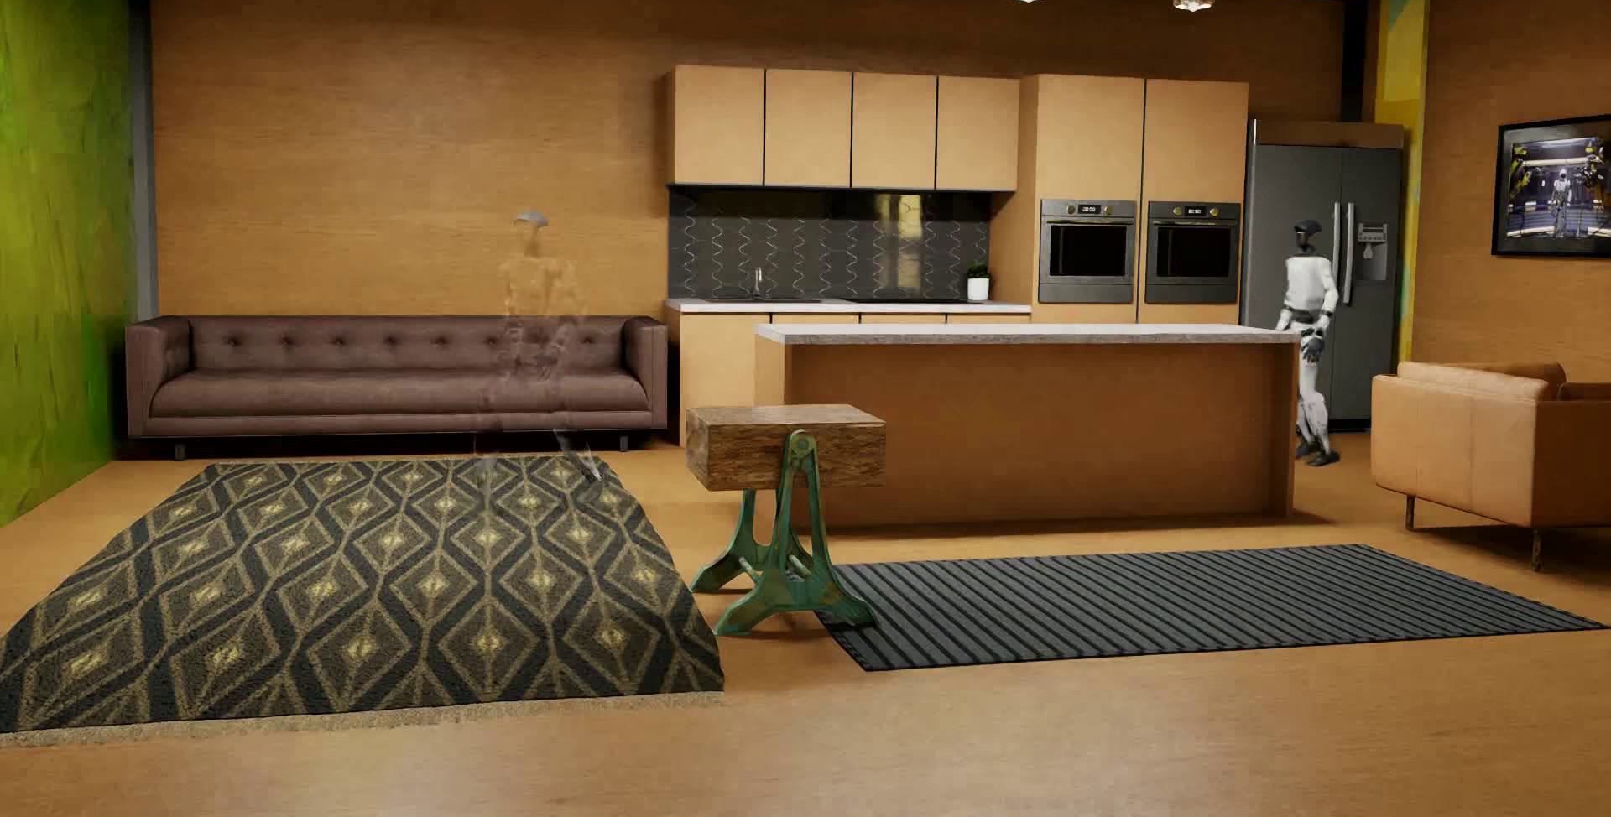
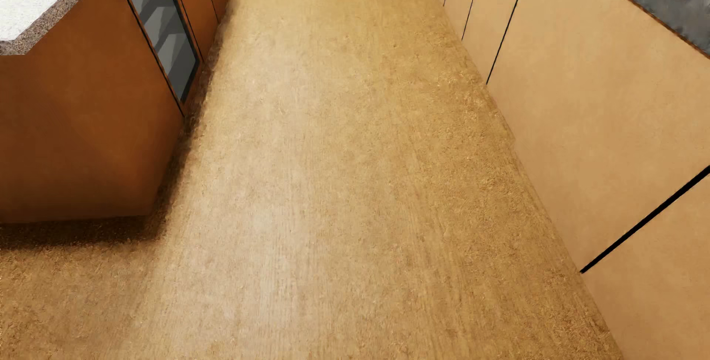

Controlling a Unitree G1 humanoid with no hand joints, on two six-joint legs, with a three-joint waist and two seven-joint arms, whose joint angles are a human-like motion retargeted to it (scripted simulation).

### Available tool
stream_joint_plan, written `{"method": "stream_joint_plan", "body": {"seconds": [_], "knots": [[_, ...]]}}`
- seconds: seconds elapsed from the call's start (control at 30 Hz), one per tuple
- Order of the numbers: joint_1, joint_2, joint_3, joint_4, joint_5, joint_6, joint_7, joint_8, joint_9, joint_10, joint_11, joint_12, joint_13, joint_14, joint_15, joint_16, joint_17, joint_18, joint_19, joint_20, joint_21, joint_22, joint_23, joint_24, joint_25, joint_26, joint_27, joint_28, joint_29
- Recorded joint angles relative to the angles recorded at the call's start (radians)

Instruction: Go around the counter

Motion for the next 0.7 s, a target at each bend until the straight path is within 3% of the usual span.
{"method": "stream_joint_plan", "body": {"seconds": [0.03, 0.1, 0.27, 0.33, 0.43, 0.53, 0.6, 0.63, 0.7], "knots": [[-0.003, 0.001, -0.002, -0.003, 0.001, -0.004, 0.0, 0.0, 0.002, 0.098, 0.007, 0.004, 0.004, -0.037, 0.01, 0.003, -0.003, 0.0, 0.0, -0.006, 0.004, -0.001, -0.011, 0.0, 0.0, 0.0, 0.0, 0.0, 0.0], [-0.042, -0.003, 0.032, -0.015, 0.01, -0.009, 0.0, 0.0, 0.0, 0.288, 0.026, 0.018, 0.01, -0.242, 0.015, 0.008, -0.007, 0.0, 0.0, 0.002, 0.012, -0.001, -0.033, 0.0, 0.0, 0.0, 0.0, 0.0, 0.0], [-0.351, 0.123, 0.13, 0.015, 0.025, 0.011, 0.0, 0.0, 0.089, 0.759, 0.027, 0.05, -0.021, -0.275, -0.1, 0.004, -0.039, 0.0, 0.0, 0.047, -0.025, -0.044, -0.155, 0.0, 0.0, 0.0, 0.0, 0.0, 0.0], [-0.456, 0.177, 0.211, 0.016, -0.012, -0.019, 0.0, 0.0, 0.085, 0.709, -0.008, 0.078, -0.045, -0.246, -0.174, 0.016, -0.019, 0.0, 0.0, 0.052, -0.057, -0.036, -0.175, 0.0, 0.0, 0.0, 0.0, 0.0, 0.0], [-0.584, 0.302, 0.241, 0.044, -0.027, -0.022, 0.0, 0.0, 0.106, 0.552, -0.05, 0.095, -0.09, -0.116, -0.319, 0.02, -0.04, 0.0, 0.0, 0.027, -0.025, 0.015, -0.219, 0.0, 0.0, 0.0, 0.0, 0.0, 0.0], [-0.659, 0.401, 0.278, 0.064, -0.04, -0.018, 0.0, 0.0, 0.107, 0.436, -0.058, 0.097, -0.13, -0.098, -0.36, 0.016, -0.041, 0.0, 0.0, -0.003, -0.005, 0.063, -0.209, 0.0, 0.0, 0.0, 0.0, 0.0, 0.0], [-0.687, 0.45, 0.311, 0.065, -0.067, -0.025, 0.0, 0.0, 0.097, 0.51, -0.043, 0.109, -0.123, -0.123, -0.305, 0.015, -0.035, 0.0, 0.0, 0.007, -0.017, 0.086, -0.165, 0.0, 0.0, 0.0, 0.0, 0.0, 0.0], [-0.694, 0.449, 0.33, 0.062, -0.081, -0.036, 0.0, 0.0, 0.089, 0.571, -0.005, 0.109, -0.106, -0.131, -0.226, 0.017, -0.027, 0.0, 0.0, 0.012, 0.002, 0.099, -0.143, 0.0, 0.0, 0.0, 0.0, 0.0, 0.0], [-0.652, 0.396, 0.322, 0.023, -0.116, -0.059, 0.0, 0.0, 0.084, 0.67, 0.191, 0.097, -0.071, -0.189, 0.057, 0.017, -0.015, 0.0, 0.0, -0.009, 0.045, 0.129, -0.058, 0.0, 0.0, 0.0, 0.0, 0.0, 0.0]]}}
